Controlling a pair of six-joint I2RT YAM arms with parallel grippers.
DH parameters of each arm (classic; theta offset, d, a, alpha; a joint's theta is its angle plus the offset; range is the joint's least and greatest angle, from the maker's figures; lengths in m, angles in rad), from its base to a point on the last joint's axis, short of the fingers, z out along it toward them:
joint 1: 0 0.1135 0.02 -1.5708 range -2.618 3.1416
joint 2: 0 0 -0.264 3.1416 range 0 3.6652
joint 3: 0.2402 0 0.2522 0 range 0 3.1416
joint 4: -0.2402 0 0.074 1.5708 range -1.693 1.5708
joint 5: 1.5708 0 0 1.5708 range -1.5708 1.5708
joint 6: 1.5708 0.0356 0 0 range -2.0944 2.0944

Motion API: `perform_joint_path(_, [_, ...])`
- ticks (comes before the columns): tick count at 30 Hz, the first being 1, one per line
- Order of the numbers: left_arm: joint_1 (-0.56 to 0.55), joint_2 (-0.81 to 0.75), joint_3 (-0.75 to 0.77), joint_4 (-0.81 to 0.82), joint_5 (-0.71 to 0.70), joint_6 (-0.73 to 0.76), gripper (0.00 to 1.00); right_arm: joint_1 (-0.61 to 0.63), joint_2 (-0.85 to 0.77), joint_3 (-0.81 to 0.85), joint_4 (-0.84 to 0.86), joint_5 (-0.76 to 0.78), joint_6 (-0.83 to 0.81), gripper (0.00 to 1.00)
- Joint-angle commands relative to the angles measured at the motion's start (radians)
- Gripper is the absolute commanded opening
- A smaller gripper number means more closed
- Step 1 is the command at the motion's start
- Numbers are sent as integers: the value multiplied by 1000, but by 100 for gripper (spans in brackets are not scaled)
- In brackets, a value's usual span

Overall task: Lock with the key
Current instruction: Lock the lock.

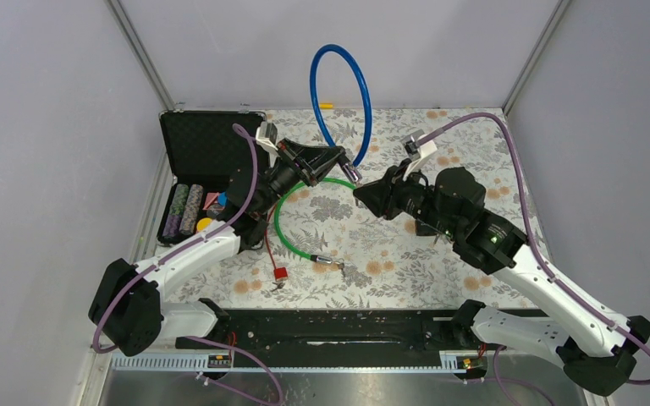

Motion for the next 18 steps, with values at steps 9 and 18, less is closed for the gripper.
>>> perform_joint_path(9, [10,-29,120,-76,-39,-5,0,8,40,9,124,98,-312,0])
perform_joint_path(18, [33,-19,186,-189,-49,14,0,14,34,-61,292,107,-690,0])
